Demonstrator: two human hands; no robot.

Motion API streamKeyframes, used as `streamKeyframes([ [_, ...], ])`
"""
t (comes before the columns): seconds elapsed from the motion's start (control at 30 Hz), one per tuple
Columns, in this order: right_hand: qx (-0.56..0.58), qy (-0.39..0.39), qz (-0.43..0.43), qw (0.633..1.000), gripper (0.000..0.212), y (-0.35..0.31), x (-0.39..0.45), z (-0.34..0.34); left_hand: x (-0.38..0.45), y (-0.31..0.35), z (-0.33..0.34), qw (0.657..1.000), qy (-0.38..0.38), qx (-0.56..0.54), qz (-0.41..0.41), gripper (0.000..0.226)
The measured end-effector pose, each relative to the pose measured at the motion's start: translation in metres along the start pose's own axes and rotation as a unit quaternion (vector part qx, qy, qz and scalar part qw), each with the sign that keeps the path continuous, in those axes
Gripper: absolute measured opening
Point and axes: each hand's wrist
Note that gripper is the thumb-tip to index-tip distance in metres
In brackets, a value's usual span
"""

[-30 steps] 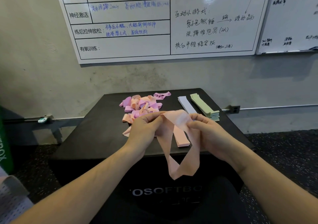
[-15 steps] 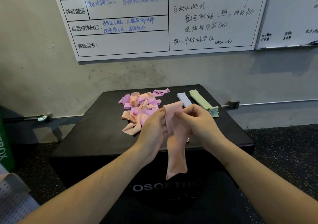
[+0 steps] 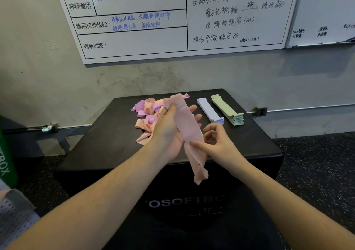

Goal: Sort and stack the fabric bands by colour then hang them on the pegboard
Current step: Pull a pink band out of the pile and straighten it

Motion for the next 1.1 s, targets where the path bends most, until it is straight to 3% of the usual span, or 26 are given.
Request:
streamKeyframes([
  [0.07, -0.036, -0.056, 0.01, 0.998, 0.029, 0.006, -0.005, -0.002, 0.004, 0.003, 0.004, 1.0, 0.013, -0.012, 0.018, 0.03],
  [0.13, -0.034, -0.09, 0.014, 0.995, 0.021, 0.013, -0.009, -0.004, 0.009, 0.007, 0.005, 0.998, 0.049, -0.028, 0.035, 0.03],
  [0.27, -0.02, -0.109, 0.023, 0.994, 0.031, 0.018, -0.014, -0.014, 0.023, 0.013, -0.007, 0.995, 0.086, -0.048, 0.018, 0.009],
  [0.47, -0.093, -0.193, 0.023, 0.976, 0.058, 0.028, -0.022, -0.029, 0.034, 0.014, -0.025, 0.99, 0.133, 0.026, 0.025, 0.019],
  [0.67, -0.088, -0.078, 0.0, 0.993, 0.004, 0.042, -0.02, -0.033, 0.037, 0.009, -0.035, 0.988, 0.149, 0.038, 0.014, 0.027],
  [0.8, -0.081, 0.003, -0.011, 0.997, 0.023, 0.043, -0.02, -0.036, 0.037, 0.007, -0.045, 0.99, 0.139, 0.027, 0.011, 0.033],
  [0.9, -0.012, 0.059, 0.04, 0.997, 0.01, 0.051, -0.016, -0.04, 0.034, 0.004, -0.048, 0.99, 0.134, 0.027, 0.02, 0.037],
  [1.1, 0.181, -0.029, 0.116, 0.976, 0.029, 0.043, -0.024, -0.048, 0.034, 0.008, -0.054, 0.992, 0.106, 0.049, 0.04, 0.035],
])
Point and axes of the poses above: each hand's wrist, its own x-axis towards the middle knuckle, its own z-axis out of the palm, y = z × x, and after that the axes turned 1 degree about -x, right-handed
